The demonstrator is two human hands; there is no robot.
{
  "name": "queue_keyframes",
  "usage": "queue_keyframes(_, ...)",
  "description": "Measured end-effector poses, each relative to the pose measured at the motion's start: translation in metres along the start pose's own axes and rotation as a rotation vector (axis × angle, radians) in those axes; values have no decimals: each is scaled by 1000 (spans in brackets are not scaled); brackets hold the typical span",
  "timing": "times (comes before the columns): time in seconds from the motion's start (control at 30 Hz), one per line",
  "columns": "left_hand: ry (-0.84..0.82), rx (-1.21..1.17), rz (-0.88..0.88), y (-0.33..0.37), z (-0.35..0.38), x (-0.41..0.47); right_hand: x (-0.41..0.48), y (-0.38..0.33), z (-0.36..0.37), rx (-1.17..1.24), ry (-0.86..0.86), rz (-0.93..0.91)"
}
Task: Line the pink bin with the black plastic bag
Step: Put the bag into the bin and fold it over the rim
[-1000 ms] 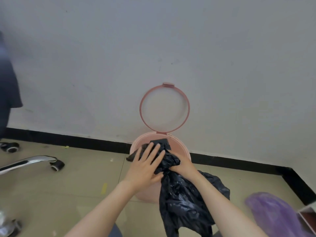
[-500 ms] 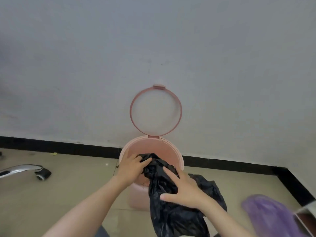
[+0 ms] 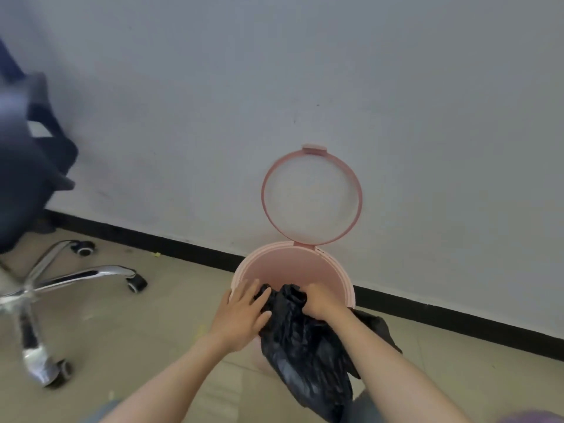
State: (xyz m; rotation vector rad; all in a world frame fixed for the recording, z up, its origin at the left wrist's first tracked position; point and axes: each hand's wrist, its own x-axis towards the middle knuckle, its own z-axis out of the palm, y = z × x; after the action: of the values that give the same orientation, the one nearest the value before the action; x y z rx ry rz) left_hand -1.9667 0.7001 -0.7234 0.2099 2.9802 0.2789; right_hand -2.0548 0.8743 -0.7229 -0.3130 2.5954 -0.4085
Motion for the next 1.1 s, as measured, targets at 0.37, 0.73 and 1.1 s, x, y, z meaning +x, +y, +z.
queue_keyframes(0.37, -132, -334, 85, 45, -15, -19, -63, 83, -46, -113, -10, -162)
queue_keyframes(0.73, -173, 131, -259, 48, 5, 12, -22, 71, 10, -99, 188, -205)
queue_keyframes(1.1, 276, 31, -518, -14, -9, 15, -34, 75, 20, 73, 419, -155)
